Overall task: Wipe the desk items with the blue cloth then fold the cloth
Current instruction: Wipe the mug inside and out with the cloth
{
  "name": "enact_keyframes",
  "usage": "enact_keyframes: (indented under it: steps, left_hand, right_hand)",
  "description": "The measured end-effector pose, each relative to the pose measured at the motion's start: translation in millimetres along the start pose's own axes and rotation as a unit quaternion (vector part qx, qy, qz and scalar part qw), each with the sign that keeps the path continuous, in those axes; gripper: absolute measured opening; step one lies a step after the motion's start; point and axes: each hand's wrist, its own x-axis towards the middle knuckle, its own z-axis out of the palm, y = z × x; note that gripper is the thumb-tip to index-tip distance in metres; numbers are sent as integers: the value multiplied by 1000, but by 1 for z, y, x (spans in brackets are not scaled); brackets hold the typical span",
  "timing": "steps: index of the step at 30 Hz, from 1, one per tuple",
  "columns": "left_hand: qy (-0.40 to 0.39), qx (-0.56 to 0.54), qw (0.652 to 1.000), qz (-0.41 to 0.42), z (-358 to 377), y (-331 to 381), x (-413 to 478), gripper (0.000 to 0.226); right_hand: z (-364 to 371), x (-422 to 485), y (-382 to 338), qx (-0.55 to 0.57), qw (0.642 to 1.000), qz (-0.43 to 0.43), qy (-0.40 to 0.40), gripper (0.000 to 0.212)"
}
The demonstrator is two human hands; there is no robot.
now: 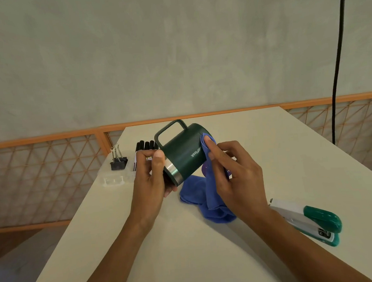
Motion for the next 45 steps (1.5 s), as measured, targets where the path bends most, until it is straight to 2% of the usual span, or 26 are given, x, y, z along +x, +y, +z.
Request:
enact_keyframes:
  steps: [7, 15, 19, 24, 28, 32, 34, 38, 45]
  left_hand:
    - [-10, 51, 998, 47, -1, -1, -2, 27]
    - [-6, 115, 989, 97, 3, -7, -4, 41]
    - [13, 84, 992, 90, 0, -9, -2, 38]
    - [-3, 54, 996, 77, -6, -7, 3, 31]
    - [-36, 94, 990, 96, -21, -3, 9, 39]
    - [-52, 133, 982, 123, -26, 3, 9, 32]
    - [-38, 149, 979, 134, -23, 0, 9, 32]
    - [8, 169, 975, 141, -21, -8, 12, 47]
    - [32, 151, 977, 147, -15, -9, 7, 50]
  right_hand:
    - [-4, 8, -13, 56, 997, 58, -3, 38]
    - [-7, 14, -12, 45, 991, 129, -11, 30]
    - [-8, 14, -16, 42, 994, 103, -26, 32]
    - [-11, 12, -11, -10, 998, 49, -34, 35]
    - [-19, 13, -2, -49, 997, 30, -54, 40]
    - [-18, 14, 0, -56, 995, 40, -69, 38]
    - [-16, 12, -1, -50, 995, 49, -71, 34]
    - [-8, 4, -7, -59, 995, 57, -59, 29]
    - [3, -4, -21, -48, 995, 43, -75, 36]
